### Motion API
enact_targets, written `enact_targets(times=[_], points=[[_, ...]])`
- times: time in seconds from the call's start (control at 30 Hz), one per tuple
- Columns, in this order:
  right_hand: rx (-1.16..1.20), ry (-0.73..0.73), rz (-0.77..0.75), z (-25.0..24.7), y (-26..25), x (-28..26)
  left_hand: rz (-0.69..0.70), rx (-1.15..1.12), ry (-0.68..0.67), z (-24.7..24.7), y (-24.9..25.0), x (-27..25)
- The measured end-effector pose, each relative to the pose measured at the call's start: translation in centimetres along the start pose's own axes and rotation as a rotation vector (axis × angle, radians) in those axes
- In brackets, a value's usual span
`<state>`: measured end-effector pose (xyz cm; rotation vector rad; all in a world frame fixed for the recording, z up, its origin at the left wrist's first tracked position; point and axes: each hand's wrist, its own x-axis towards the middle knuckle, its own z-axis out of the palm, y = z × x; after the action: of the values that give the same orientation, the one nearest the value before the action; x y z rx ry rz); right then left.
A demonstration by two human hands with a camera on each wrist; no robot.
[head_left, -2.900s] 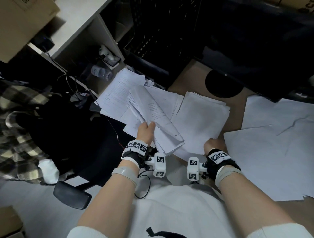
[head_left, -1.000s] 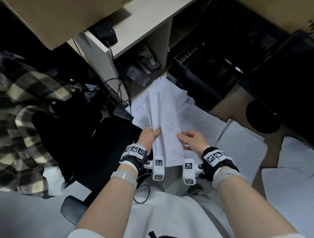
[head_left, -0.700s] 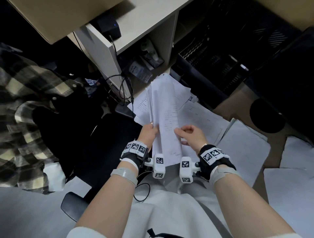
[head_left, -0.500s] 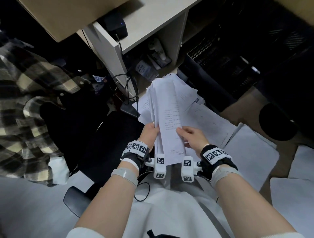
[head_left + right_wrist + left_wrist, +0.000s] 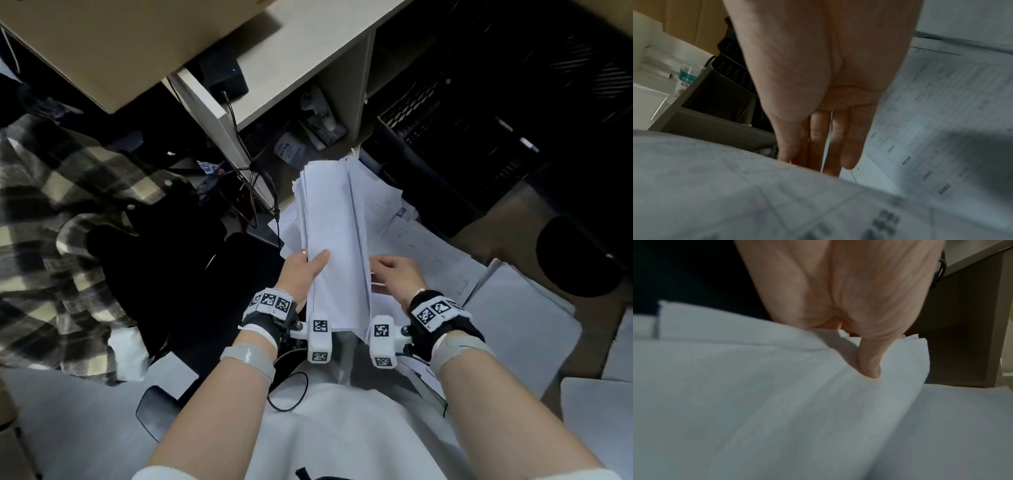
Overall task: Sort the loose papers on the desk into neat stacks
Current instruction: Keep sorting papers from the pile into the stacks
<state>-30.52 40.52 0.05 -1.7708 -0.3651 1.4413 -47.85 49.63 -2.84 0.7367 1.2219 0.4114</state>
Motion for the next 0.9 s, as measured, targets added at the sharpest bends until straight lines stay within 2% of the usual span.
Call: enact_targets(times=[0.13, 0.33, 0.4, 0.57, 0.63, 0.7, 0.8, 0.9], points=[[0.076, 0.045, 0.085, 0.2, -1.0, -0.2, 0.054, 0.088, 0.072, -0.1, 0.3, 0.4], [-0.083, 0.177, 0.022, -0.6, -1.3, 0.0, 0.082, 0.131, 0.065, -0.3, 0.9, 0.9], [-0.166, 0.306, 0.026, -0.7, -1.4, 0.2, 0.102, 0.140, 0.083, -0.1, 1.0, 0.8], [-0.231, 0.870, 0.056, -3.3, -2.0, -0.1, 0.194, 0.223, 0.209, -1.2, 1.0, 1.3], [-0.240, 0.933, -0.016, -3.8, -2.6, -0.1, 0.206, 0.212, 0.209, -1.4, 1.1, 1.2], [-0.251, 0.828, -0.071, -3.1, -3.5, 0.3, 0.216, 0.212, 0.217, -1.5, 1.2, 0.9], [-0.313, 0.516, -0.097, 0.2, -4.5, 1.6, 0.218, 0.222, 0.231, -2.2, 1.5, 0.3], [-0.370, 0.381, -0.076, 3.6, -4.9, 3.8, 0.212, 0.291, 0.252, -4.0, 1.8, -0.4]])
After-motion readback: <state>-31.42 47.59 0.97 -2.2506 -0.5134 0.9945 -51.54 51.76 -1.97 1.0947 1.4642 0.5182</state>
